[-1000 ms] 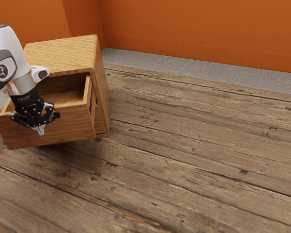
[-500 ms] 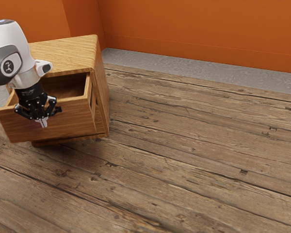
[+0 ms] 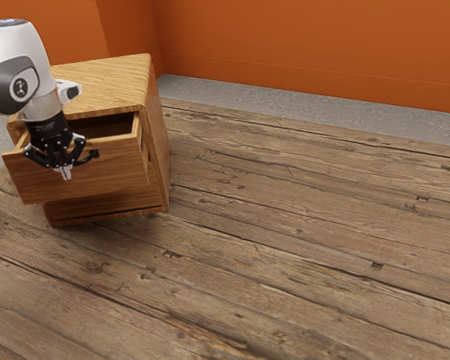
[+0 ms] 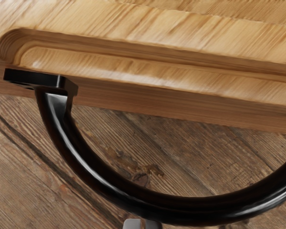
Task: Push the drawer handle with one arm to close the drawer
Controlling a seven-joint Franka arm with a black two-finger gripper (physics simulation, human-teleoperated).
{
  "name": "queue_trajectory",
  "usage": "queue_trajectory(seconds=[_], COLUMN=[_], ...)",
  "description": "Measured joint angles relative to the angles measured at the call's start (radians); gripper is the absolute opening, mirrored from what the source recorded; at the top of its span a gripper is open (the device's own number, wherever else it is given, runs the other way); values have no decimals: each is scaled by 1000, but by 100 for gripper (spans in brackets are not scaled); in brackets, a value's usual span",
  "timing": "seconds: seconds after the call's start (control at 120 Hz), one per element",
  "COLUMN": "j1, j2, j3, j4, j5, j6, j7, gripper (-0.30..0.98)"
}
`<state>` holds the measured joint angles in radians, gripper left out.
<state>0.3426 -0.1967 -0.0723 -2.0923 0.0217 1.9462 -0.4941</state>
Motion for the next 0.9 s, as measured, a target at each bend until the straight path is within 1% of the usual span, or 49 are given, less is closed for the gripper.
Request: queue_trajectory(seconds=[0.517, 0.767, 0.9], j1=[-2, -25, -9], j2=[161, 235, 260], j3=[5, 41, 48], j4=[171, 249, 279], j5=[23, 27, 27], j6=[7, 9, 9], j7=[56, 95, 118], gripper=[-10, -10, -10])
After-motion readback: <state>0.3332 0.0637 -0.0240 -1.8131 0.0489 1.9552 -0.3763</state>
